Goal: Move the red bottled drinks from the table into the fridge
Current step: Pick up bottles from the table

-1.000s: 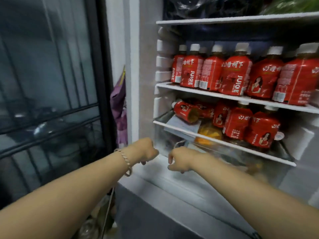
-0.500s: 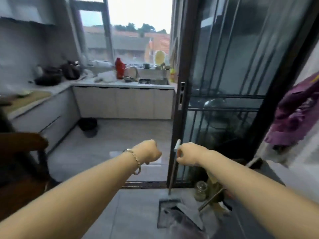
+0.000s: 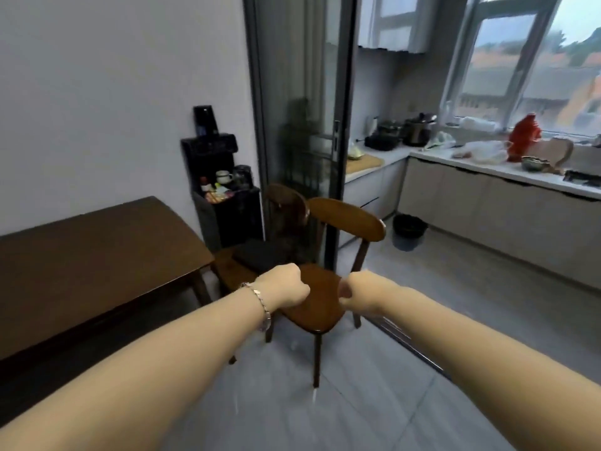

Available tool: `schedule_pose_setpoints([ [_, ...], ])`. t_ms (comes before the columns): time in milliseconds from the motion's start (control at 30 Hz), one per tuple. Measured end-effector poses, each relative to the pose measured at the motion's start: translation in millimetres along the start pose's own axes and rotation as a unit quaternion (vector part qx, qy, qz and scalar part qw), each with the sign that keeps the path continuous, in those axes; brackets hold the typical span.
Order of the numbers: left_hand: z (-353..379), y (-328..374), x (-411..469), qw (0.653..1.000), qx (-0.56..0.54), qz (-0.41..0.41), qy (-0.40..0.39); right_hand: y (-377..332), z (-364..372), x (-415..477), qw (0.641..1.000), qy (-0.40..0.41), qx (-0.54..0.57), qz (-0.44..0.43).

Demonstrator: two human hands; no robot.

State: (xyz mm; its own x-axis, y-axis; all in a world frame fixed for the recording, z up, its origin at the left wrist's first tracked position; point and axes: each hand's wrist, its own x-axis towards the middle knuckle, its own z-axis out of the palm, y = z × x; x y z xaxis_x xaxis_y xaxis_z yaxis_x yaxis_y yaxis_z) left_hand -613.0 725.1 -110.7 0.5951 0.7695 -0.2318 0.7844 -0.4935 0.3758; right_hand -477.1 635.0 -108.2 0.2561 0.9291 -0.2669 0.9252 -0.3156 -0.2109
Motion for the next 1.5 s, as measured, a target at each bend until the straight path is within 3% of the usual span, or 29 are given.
schedule_pose_setpoints([
  [233,-69,-197,-25,0.989,-0.038,-0.133,0.055,-193,24,96,0.987,-0.036,-0.036,-0.150],
  [467,-114,-367,-30,0.954,-0.080,-0.272,0.101,-359,55,206,0.960,-0.081,-0.076,-0.259],
  [833,-212,-608,24,0.896,-0.118,-0.393,0.170,-600,74,400,0.906,-0.102,-0.125,-0.391],
  [1133,-261,-805,41,0.844,-0.157,-0.474,0.197,-772,126,514,0.889,-0.114,-0.142,-0.420],
  [1367,-279,-972,45,0.826,-0.180,-0.485,0.223,-894,181,576,0.916,-0.140,-0.087,-0.365],
  [1500,-285,-1061,51,0.797,-0.219,-0.496,0.264,-963,217,609,0.928,-0.172,-0.051,-0.326],
])
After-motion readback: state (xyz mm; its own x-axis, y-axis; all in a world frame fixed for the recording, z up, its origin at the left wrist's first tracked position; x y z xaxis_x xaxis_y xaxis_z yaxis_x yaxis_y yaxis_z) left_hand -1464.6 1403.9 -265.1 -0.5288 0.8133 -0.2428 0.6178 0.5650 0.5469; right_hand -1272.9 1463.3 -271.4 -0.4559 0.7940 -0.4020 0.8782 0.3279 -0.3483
